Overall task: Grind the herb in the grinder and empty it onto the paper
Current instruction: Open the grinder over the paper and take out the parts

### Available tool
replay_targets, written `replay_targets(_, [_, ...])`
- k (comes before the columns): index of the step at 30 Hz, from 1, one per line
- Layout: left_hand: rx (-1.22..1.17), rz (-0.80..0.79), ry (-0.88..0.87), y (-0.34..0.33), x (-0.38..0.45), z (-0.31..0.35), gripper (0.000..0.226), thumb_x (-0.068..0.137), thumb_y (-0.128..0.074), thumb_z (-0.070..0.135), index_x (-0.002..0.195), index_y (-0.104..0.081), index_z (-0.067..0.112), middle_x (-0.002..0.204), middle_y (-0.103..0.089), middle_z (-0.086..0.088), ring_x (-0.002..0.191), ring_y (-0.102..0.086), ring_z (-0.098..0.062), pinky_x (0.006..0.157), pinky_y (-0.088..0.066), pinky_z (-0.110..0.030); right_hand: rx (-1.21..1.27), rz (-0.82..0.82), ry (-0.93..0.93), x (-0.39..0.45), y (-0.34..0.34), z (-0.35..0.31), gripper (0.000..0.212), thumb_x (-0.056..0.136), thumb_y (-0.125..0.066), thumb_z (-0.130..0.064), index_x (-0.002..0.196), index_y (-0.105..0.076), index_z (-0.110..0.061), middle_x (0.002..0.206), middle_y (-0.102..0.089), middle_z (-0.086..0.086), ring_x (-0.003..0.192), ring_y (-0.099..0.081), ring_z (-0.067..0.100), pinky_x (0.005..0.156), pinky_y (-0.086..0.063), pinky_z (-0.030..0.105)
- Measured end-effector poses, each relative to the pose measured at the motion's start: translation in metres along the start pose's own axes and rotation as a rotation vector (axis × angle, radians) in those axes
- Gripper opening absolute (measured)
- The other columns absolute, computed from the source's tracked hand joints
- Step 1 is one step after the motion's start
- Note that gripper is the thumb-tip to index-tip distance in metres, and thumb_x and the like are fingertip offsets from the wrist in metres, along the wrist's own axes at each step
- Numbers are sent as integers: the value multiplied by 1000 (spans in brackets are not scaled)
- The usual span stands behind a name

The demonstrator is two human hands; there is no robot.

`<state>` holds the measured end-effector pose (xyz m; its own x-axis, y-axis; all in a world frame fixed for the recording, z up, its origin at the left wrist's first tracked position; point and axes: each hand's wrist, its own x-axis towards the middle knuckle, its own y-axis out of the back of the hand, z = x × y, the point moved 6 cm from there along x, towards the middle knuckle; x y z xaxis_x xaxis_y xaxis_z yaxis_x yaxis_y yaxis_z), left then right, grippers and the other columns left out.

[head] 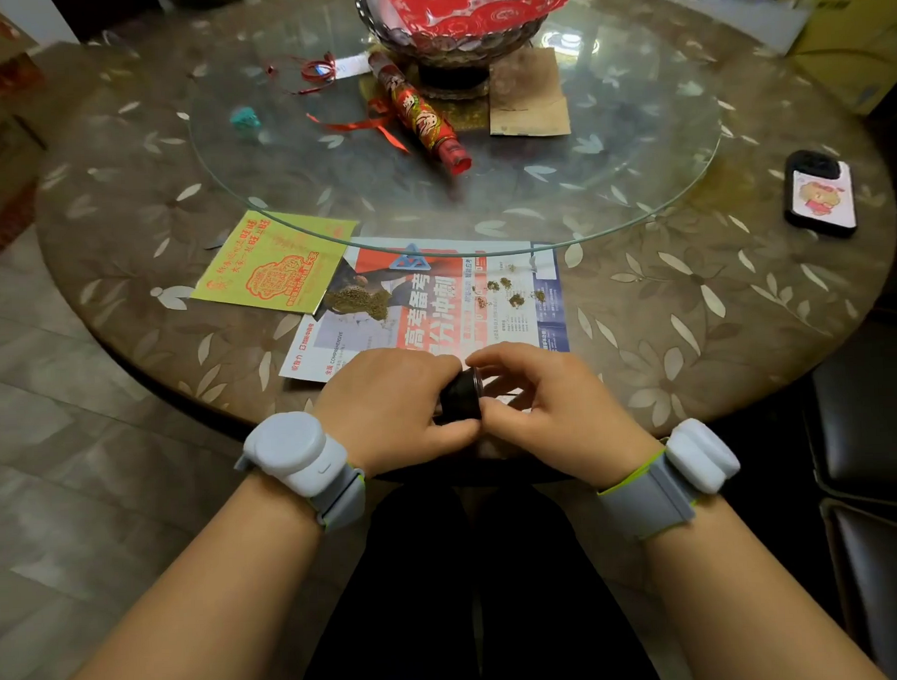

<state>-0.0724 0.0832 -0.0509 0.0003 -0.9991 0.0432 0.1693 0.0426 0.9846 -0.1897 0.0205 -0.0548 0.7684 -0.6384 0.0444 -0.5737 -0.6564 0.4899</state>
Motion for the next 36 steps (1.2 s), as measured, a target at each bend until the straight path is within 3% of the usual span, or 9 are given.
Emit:
replay_targets(4, [-7, 22, 18, 0, 0, -2, 44, 74, -38, 67, 84, -53, 27, 75, -62, 4, 69, -58, -20, 54, -38, -31, 94, -15, -125, 8, -2, 3, 29, 68, -59, -18, 96, -66, -23, 89, -70, -6, 68, -67, 8, 63, -51, 24])
replay_targets(8, [8, 43, 22, 1, -1, 0, 50, 77, -37, 74, 81, -51, 27, 73, -60, 5, 66, -56, -19, 52, -36, -31, 76, -84, -258, 16, -1, 6, 25, 66, -58, -26, 89, -68, -22, 63, -68, -6, 56, -61, 10, 53, -43, 22])
replay_targets(13, [22, 30, 35, 0, -1, -1, 50, 76, -33, 73, 84, -51, 26, 77, -61, 5, 71, -58, -20, 54, -35, -31, 188, -217, -384, 23, -4, 8, 22, 72, -57, -17, 88, -69, -9, 56, -65, 8, 56, -61, 25, 49, -46, 29])
replay_targets(18, [36, 8, 21, -1, 2, 1, 38, 81, -46, 63, 86, -51, 26, 82, -63, 4, 76, -59, -22, 56, -31, -31, 243, -238, -419, 24, -6, 6, 19, 82, -50, -1, 92, -66, 4, 57, -61, 15, 46, -59, 19, 53, -51, 29])
replay_targets(23, [44, 5, 28, -2, 2, 1, 40, 82, -45, 65, 87, -53, 26, 82, -63, 4, 75, -59, -21, 56, -32, -31, 187, -144, -407, 22, -7, 7, 21, 72, -56, -15, 84, -69, -4, 57, -64, 19, 48, -59, 23, 60, -51, 34])
replay_targets(30, [25, 36, 28, -1, 1, -2, 42, 82, -45, 68, 89, -54, 27, 81, -63, 5, 74, -58, -19, 56, -37, -31, 175, -109, -373, 21, -7, 3, 26, 67, -55, -19, 81, -71, -5, 60, -66, 21, 49, -61, 23, 63, -54, 36])
replay_targets(33, [-15, 65, 36, 2, 0, -6, 45, 81, -44, 71, 84, -51, 27, 76, -61, 7, 70, -57, -18, 55, -39, -31, 306, -78, -352, 20, -4, 2, 17, 77, -53, -6, 81, -70, -3, 56, -61, 19, 47, -57, 22, 58, -52, 31])
replay_targets(36, [-76, 103, 61, 6, -3, -15, 54, 77, -36, 78, 86, -54, 27, 73, -60, 8, 69, -56, -15, 56, -43, -33, 548, -46, -341, 20, -1, 3, 23, 84, -45, 8, 90, -67, 6, 58, -57, 20, 45, -55, 21, 52, -52, 27])
